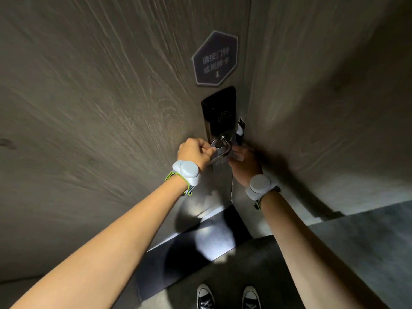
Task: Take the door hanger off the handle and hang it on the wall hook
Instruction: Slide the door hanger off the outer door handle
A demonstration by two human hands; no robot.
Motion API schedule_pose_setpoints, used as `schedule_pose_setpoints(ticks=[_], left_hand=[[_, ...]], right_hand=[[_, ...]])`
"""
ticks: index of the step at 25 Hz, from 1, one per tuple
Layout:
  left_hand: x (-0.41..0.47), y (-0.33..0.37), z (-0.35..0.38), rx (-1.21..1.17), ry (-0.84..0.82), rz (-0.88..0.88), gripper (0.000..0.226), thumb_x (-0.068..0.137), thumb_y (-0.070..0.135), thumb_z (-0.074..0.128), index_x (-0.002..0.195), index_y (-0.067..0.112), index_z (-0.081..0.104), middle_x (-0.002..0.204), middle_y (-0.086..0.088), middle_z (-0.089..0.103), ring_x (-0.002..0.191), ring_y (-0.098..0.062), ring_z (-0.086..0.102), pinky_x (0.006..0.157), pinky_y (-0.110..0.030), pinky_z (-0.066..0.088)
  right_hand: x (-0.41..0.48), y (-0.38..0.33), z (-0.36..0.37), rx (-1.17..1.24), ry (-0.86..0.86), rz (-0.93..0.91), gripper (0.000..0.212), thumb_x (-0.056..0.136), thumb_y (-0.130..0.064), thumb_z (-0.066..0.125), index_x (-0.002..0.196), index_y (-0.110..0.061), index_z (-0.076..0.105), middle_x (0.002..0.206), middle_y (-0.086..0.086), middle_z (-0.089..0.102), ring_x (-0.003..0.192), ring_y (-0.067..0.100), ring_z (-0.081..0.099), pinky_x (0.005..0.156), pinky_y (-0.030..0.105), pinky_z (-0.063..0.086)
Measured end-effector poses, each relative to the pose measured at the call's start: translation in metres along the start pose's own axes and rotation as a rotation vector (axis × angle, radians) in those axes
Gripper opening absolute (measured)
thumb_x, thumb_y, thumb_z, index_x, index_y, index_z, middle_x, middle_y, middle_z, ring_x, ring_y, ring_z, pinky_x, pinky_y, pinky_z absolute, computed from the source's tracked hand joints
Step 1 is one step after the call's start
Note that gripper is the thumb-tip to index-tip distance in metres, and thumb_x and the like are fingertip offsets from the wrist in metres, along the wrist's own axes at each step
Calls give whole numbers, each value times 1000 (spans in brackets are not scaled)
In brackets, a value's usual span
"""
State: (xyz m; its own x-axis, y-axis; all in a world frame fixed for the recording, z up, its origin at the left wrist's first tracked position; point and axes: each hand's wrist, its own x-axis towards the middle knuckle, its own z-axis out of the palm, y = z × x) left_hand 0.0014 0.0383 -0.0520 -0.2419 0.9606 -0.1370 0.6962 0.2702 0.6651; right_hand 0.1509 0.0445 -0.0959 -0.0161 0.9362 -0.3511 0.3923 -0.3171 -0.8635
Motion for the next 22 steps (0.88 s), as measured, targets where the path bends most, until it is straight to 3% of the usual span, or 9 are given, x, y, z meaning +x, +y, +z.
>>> schedule_pose_setpoints(ticks=[2, 6, 9, 12, 14, 16, 17, 19, 22], left_hand=[[1, -2, 2, -24, 20, 9, 18, 84, 30, 73, 73, 15, 73, 53, 7, 62, 62, -20, 61, 74, -31, 55], [0, -4, 1, -65, 0, 40, 16, 86, 25, 71, 77, 14, 77, 65, -9, 73, 74, -29, 70, 79, -34, 58], [-1, -6, -1, -37, -6, 95, 18, 88, 23, 70, 77, 11, 78, 66, -16, 70, 65, -22, 58, 74, -32, 57], [-2, -10, -2, -30, -14, 122, 17, 88, 19, 70, 78, 7, 78, 73, -22, 71, 66, -18, 51, 70, -28, 50], [-3, -13, -4, -26, -16, 137, 17, 88, 19, 70, 79, 7, 77, 73, -23, 70, 66, -17, 49, 71, -29, 49], [-6, -15, -6, -23, -16, 158, 16, 88, 20, 70, 79, 8, 78, 73, -23, 71, 67, -15, 49, 73, -29, 49], [-7, -16, -8, -30, -12, 162, 16, 88, 20, 70, 80, 10, 78, 72, -21, 71, 66, -15, 52, 73, -25, 48], [-11, -17, -11, -65, 8, 157, 13, 88, 20, 70, 82, 13, 79, 70, -14, 74, 66, -20, 63, 72, -22, 50], [-16, -16, -14, -111, 43, 123, 12, 89, 20, 70, 85, 14, 80, 74, -8, 77, 79, -25, 73, 78, -28, 57]], right_hand=[[3, 2, 2, -4, 2, -17, 35, 97, -10, 56, 130, -4, 64, 135, 14, 66, 126, 29, 62, 110, 44, 48], [3, 5, 3, 14, 13, -10, 22, 97, -9, 56, 112, 0, 69, 115, 21, 72, 112, 35, 68, 102, 49, 53], [0, 6, 2, -18, 46, -13, 19, 95, -11, 59, 103, 2, 68, 109, 23, 73, 107, 36, 68, 98, 50, 54], [2, 8, 3, -81, 61, -23, 12, 91, -12, 61, 80, -16, 64, 84, 9, 69, 88, 28, 64, 86, 39, 52], [1, 7, 4, -22, 55, -14, 8, 90, -12, 62, 94, -13, 69, 99, 12, 74, 99, 29, 68, 93, 43, 54], [3, 6, 3, 53, 75, 4, 30, 89, -12, 62, 118, -4, 66, 122, 19, 72, 117, 34, 67, 103, 51, 52], [3, 6, 3, 63, 91, 0, 32, 89, -12, 62, 120, -3, 65, 123, 20, 72, 118, 35, 67, 103, 53, 52], [1, 8, 1, 80, 95, 20, 20, 89, -12, 62, 107, -6, 68, 115, 23, 74, 110, 39, 70, 98, 57, 54], [-5, 8, 1, 105, 97, 61, 9, 91, -12, 58, 94, -10, 67, 108, 28, 72, 107, 46, 69, 94, 60, 55]])
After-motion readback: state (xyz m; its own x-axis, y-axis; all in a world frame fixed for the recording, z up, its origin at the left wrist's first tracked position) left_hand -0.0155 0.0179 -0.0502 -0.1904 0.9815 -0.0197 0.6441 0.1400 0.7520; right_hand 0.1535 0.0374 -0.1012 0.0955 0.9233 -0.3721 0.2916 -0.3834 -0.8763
